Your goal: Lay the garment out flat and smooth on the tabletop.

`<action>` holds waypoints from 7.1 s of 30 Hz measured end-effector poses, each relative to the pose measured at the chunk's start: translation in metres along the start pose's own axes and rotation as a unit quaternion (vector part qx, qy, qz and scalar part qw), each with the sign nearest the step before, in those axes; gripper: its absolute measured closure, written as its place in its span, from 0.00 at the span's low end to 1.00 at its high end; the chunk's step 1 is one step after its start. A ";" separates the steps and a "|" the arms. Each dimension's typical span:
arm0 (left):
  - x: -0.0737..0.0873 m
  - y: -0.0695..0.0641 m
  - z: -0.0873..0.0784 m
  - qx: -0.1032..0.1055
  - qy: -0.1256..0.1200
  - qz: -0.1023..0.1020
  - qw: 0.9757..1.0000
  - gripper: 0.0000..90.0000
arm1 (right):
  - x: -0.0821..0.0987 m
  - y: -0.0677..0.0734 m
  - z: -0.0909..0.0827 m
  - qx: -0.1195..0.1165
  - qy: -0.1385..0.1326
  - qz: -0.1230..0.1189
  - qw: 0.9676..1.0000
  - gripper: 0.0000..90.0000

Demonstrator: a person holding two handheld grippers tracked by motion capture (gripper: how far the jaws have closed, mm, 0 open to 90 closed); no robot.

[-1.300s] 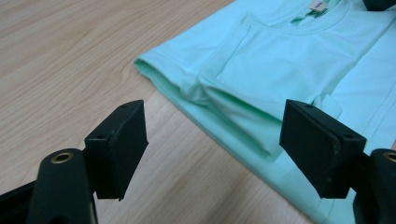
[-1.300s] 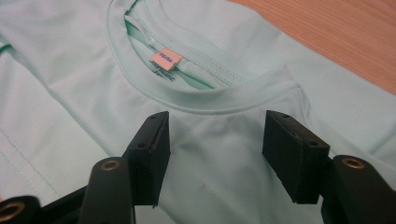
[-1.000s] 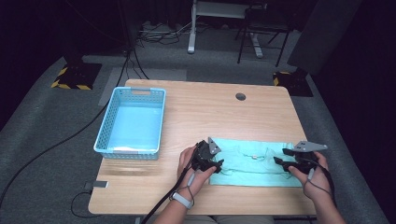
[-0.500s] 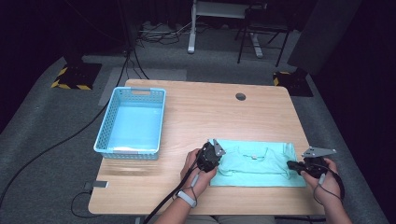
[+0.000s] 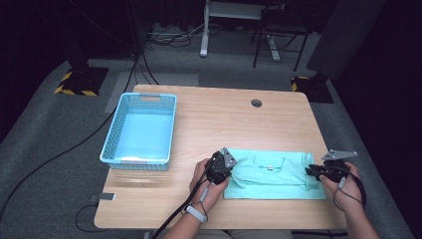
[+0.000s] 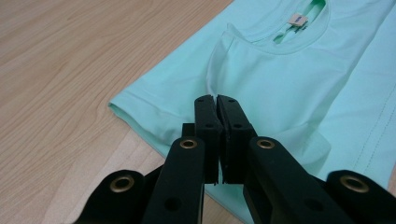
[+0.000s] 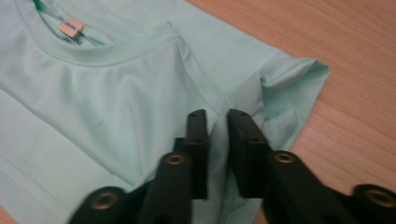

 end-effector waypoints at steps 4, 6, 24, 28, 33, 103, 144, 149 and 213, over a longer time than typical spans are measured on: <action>0.003 -0.003 -0.009 -0.001 -0.006 0.003 1.000 0.97 | 0.005 0.006 -0.008 -0.004 0.001 0.003 1.000 0.99; 0.004 -0.007 -0.017 -0.006 -0.010 0.011 1.000 0.97 | 0.006 0.009 -0.018 -0.007 -0.006 0.000 1.000 0.99; -0.009 0.014 -0.035 -0.011 -0.033 0.000 0.999 0.97 | -0.025 0.026 -0.042 -0.049 -0.053 -0.024 0.997 0.99; -0.044 0.058 -0.018 -0.039 -0.032 -0.017 0.999 0.97 | -0.062 0.006 -0.037 -0.055 -0.066 -0.021 0.996 0.99; -0.102 0.122 -0.037 -0.111 -0.110 -0.110 0.982 0.64 | -0.142 -0.060 -0.037 0.040 -0.218 0.096 0.970 0.63; 0.020 -0.016 0.022 0.031 0.072 -0.024 0.997 0.49 | -0.018 0.034 0.039 -0.035 -0.054 -0.030 0.997 0.43; -0.030 0.048 0.042 -0.023 0.055 -0.022 0.998 0.57 | 0.012 0.050 0.026 -0.031 -0.099 -0.018 0.994 0.43; -0.028 0.051 0.059 -0.012 0.068 -0.023 0.997 0.58 | 0.012 0.050 0.026 -0.031 -0.099 -0.018 0.994 0.43; 0.009 -0.008 0.002 0.004 0.024 -0.007 1.000 0.48 | -0.029 0.002 0.032 0.031 -0.033 -0.025 0.999 0.56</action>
Point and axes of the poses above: each handheld gripper's, and its own axes: z roughly forward along the jaws, x roughly out of its underside, y roughly to its left, the point moved 6 cm from there along z, roughly forward along the jaws, and after that the axes turned 6 degrees about y, right-handed, at the moved point
